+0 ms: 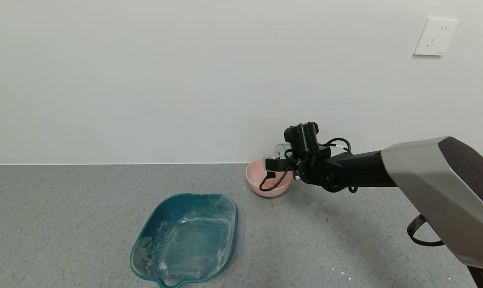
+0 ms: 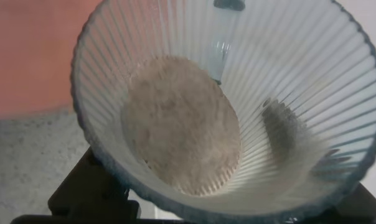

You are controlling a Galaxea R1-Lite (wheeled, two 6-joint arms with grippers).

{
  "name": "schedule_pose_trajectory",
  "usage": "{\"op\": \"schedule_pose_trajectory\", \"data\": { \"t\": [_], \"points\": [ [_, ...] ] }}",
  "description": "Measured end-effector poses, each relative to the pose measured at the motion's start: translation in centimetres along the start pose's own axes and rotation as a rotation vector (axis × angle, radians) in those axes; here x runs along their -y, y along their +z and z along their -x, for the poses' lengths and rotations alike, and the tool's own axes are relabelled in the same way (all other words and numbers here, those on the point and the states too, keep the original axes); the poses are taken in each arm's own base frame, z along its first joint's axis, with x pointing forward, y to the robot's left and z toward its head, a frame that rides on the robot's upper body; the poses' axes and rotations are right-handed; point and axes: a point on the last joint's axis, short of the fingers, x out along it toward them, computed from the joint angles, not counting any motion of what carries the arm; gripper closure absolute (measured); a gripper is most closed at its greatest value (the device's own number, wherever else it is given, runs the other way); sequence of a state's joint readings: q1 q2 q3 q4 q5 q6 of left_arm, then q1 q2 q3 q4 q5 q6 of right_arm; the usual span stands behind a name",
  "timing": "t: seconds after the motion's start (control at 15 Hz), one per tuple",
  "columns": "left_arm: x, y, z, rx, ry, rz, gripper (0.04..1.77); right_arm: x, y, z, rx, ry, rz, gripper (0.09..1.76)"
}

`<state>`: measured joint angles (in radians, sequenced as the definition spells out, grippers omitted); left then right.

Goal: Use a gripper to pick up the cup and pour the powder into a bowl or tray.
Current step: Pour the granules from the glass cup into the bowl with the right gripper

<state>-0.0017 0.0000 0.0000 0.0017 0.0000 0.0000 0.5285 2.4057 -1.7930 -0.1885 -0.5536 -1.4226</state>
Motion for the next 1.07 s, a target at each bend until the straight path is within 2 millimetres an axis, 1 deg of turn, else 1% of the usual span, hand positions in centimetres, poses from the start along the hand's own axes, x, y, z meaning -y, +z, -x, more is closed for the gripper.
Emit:
{"op": "schedule_pose_trajectory", "data": {
  "t": [0.2, 0.53, 0.87, 1.07],
  "points": [
    [0.0, 0.0, 0.0, 0.000, 0.000, 0.000, 0.05, 0.2, 0.2, 0.2, -0.004, -0.006, 0.069, 0.50],
    [0.0, 0.0, 0.0, 0.000, 0.000, 0.000, 0.05, 0.6, 0.5, 0.6, -0.074, -0.024, 0.175, 0.50],
    [0.0, 0.0, 0.0, 0.000, 0.000, 0.000, 0.05, 1.4, 0.8, 1.0, -0.117, -0.047, 0.237, 0.50],
    [0.0, 0.0, 0.0, 0.000, 0.000, 0.000, 0.05, 1.4, 1.2, 1.2, -0.123, -0.049, 0.262, 0.50]
  ]
}}
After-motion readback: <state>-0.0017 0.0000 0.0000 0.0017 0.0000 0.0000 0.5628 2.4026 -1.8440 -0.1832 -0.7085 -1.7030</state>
